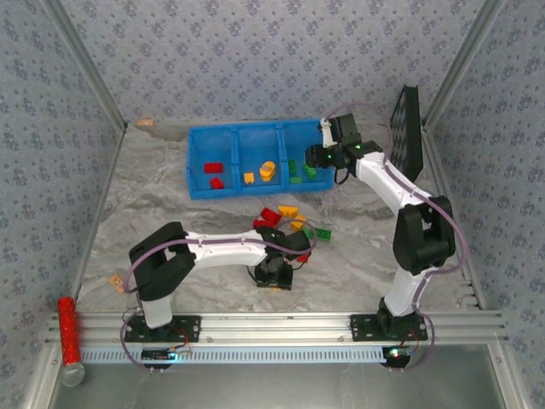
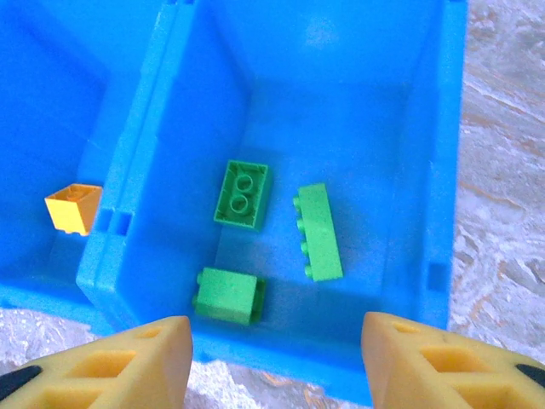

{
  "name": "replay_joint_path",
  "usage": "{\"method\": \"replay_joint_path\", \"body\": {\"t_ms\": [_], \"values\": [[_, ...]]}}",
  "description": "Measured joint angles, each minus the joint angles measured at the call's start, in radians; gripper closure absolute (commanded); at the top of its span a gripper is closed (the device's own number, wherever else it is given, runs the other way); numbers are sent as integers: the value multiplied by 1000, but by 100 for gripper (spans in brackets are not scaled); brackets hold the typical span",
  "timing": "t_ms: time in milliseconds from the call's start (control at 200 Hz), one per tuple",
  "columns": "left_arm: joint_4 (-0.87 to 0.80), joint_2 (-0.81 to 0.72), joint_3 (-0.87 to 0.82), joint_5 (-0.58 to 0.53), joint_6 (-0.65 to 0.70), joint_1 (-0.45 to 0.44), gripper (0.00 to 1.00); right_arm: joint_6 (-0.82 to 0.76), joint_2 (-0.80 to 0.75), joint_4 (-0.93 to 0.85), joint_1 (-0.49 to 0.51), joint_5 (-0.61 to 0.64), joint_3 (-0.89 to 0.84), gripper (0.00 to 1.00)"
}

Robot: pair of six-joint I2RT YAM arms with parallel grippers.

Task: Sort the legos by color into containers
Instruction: Pick up the lego from the middle-left of the table, then place the lego in the container.

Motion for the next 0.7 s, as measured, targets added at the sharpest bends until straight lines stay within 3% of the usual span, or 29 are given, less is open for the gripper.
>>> {"method": "replay_joint_path", "body": {"t_ms": [225, 400, 700], "values": [[-3, -5, -2, 16, 6, 18, 67, 28, -112, -39, -30, 0, -120, 31], [-48, -19, 22, -5, 53, 93, 68, 54, -224, -68, -32, -12, -247, 27], [-156, -23, 410, -54, 283, 349, 70, 13, -337, -68, -33, -110, -457, 19]]}}
